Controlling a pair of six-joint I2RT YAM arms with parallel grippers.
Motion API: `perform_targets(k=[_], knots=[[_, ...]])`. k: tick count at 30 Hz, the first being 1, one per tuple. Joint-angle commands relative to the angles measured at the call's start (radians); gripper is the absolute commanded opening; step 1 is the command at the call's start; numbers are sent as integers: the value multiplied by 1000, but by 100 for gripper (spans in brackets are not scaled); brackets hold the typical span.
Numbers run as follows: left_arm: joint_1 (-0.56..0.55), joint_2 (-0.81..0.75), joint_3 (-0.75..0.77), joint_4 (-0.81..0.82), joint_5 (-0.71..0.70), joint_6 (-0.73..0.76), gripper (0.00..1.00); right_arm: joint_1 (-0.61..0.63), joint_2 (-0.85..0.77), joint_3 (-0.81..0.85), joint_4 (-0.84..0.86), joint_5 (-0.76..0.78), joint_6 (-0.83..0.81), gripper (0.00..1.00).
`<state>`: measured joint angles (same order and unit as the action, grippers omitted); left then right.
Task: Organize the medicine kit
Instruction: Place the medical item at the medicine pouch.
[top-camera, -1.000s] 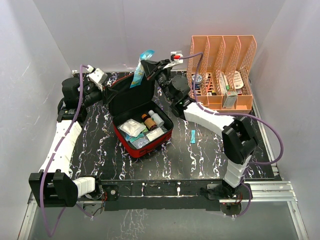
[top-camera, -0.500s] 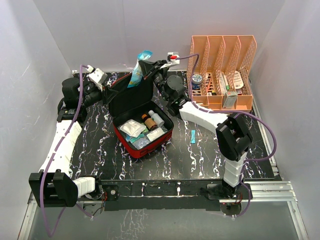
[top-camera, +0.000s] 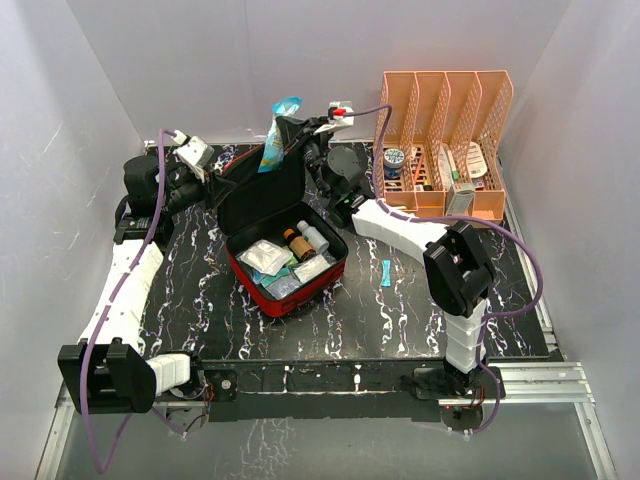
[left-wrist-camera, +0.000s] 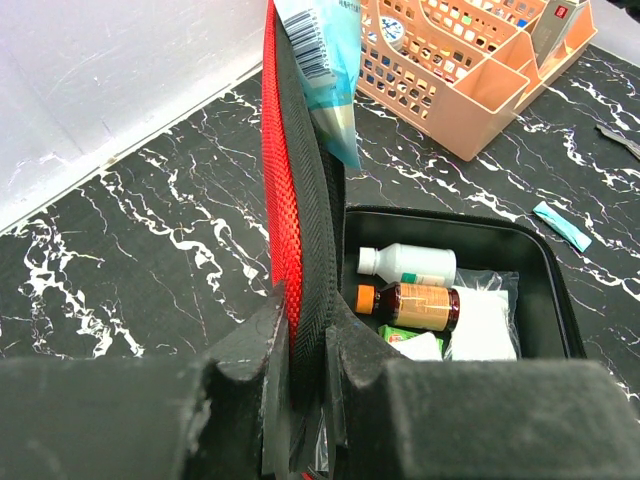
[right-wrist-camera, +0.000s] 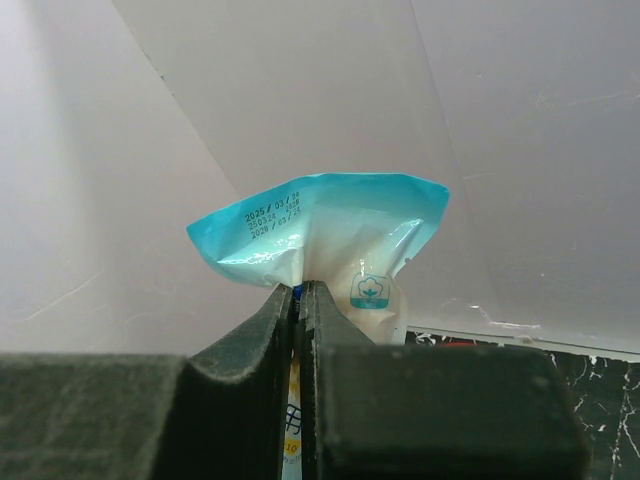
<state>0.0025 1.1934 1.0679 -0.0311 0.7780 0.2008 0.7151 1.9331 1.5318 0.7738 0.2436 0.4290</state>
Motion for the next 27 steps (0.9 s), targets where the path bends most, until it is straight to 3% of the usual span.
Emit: perform_targets(k=[1, 18, 27], knots=[[-11, -1, 17, -36, 95, -3, 0, 9, 7, 28, 17, -2, -76, 0], [-11, -3, 26, -38, 126, -14, 0, 94, 153, 239, -90, 93, -285, 0], [-11, 7, 26, -20, 129, -19, 0, 101, 129, 191, -36, -35, -276, 0]])
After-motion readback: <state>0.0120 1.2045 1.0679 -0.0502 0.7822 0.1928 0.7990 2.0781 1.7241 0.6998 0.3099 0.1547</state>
